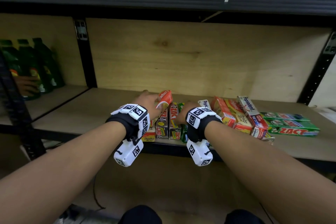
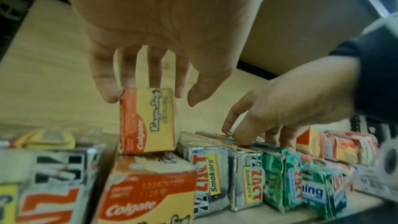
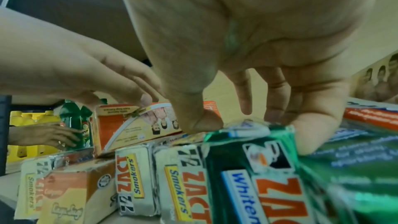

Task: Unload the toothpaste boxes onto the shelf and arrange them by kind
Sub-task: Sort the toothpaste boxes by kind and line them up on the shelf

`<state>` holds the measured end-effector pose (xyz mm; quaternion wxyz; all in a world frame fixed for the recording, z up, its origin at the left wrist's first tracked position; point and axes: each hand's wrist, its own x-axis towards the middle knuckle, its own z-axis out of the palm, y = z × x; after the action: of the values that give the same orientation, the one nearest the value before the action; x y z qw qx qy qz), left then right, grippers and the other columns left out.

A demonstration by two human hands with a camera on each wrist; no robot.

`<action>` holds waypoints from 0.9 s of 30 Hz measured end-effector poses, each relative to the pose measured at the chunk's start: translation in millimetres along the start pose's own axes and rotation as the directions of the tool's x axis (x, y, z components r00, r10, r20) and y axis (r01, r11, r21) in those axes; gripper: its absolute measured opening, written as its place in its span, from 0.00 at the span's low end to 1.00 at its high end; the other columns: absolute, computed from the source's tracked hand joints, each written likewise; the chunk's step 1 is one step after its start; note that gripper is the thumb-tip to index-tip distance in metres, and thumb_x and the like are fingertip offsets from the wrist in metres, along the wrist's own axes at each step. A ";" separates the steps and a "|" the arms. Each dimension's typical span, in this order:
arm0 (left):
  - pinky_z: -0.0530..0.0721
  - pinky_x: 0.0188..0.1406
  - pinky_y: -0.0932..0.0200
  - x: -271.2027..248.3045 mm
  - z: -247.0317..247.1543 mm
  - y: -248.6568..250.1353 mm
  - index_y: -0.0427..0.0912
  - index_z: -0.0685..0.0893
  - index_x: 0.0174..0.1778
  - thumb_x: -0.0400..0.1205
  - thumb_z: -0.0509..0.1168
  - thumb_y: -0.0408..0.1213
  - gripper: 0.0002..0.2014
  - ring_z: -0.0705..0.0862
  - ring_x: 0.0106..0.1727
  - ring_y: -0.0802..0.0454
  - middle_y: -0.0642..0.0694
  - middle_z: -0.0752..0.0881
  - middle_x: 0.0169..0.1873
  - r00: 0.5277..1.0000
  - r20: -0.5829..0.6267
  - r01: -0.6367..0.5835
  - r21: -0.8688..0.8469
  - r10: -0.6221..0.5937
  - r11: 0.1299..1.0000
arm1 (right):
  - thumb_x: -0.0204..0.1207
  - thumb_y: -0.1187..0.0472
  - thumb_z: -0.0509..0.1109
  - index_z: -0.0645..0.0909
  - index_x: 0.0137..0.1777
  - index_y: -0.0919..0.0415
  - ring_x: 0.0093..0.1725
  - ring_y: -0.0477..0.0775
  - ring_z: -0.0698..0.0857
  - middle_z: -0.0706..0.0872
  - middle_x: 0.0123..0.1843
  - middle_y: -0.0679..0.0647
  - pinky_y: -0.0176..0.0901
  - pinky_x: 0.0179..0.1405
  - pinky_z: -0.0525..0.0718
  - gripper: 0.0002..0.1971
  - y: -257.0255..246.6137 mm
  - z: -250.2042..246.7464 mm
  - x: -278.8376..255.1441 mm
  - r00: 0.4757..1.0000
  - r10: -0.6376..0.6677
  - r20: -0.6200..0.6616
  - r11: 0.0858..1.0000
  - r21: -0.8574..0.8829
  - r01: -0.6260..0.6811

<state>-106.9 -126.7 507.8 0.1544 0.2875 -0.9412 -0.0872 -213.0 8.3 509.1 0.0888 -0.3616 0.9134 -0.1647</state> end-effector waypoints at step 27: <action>0.87 0.42 0.37 -6.9 6.7 62.9 0.43 0.70 0.76 0.88 0.59 0.39 0.19 0.87 0.45 0.39 0.37 0.85 0.52 0.911 0.406 0.412 -0.904 -0.073 0.114 | 0.76 0.64 0.73 0.72 0.63 0.57 0.42 0.61 0.85 0.84 0.55 0.63 0.66 0.42 0.90 0.18 11.9 -64.8 -42.6 0.997 0.069 0.034 0.779 0.622 -0.075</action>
<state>-136.1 -70.7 515.8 0.1609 0.2554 -0.6081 -0.7342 -208.0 61.1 566.8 0.2135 -0.2775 0.8207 -0.4516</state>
